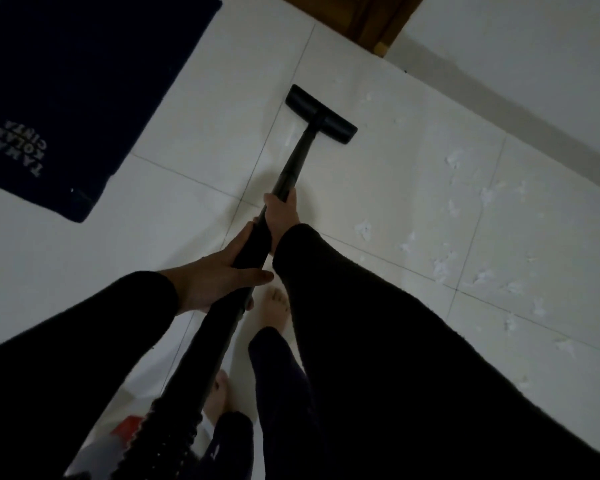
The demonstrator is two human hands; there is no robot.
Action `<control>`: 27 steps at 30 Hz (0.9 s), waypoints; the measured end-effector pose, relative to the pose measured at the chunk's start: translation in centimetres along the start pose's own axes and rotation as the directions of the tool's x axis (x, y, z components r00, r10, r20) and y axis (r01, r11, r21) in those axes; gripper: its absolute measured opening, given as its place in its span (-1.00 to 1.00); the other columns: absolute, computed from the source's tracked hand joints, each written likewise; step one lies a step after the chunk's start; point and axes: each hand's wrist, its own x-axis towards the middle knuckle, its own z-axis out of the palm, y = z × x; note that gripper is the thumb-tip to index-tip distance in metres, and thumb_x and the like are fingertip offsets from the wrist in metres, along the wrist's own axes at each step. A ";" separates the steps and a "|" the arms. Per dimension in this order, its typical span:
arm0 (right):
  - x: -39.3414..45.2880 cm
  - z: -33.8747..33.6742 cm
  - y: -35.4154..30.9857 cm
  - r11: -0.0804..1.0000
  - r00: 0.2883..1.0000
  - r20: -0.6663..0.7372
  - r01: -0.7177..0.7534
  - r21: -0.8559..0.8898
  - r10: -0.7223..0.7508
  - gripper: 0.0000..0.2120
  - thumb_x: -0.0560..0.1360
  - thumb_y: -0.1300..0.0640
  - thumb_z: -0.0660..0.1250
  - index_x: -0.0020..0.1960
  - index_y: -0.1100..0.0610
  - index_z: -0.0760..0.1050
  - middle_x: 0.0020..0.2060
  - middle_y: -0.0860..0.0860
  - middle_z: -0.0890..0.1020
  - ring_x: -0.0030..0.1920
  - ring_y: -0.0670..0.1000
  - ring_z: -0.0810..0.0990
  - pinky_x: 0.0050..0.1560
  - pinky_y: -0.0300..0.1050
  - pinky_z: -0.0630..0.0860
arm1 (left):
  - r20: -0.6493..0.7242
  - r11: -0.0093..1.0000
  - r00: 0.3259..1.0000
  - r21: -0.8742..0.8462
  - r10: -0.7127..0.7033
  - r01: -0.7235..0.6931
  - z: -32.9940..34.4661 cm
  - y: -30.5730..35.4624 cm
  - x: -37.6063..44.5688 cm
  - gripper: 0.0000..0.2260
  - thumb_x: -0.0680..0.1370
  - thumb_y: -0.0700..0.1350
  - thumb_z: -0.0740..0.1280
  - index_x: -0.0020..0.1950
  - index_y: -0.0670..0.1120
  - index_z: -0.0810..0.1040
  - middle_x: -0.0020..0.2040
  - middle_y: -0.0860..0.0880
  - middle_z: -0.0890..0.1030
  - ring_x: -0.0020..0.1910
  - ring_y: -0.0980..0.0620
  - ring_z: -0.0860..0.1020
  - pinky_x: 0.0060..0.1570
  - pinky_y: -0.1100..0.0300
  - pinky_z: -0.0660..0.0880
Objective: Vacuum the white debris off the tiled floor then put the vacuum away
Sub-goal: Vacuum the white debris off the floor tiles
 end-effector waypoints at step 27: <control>10.6 -3.3 -16.5 0.983 0.977 -0.186 0.072 -0.169 -0.104 -0.41 0.61 0.18 0.12 0.56 -0.09 -0.02 -0.28 0.08 0.44 -0.42 0.02 0.43 -0.49 -0.18 0.46 | 0.068 0.989 0.990 0.074 0.121 -0.126 -4.1 14.9 11.3 -0.28 0.56 -0.06 0.28 0.48 0.31 -0.16 -0.27 -0.03 0.60 -0.44 0.14 0.59 -0.43 0.35 0.51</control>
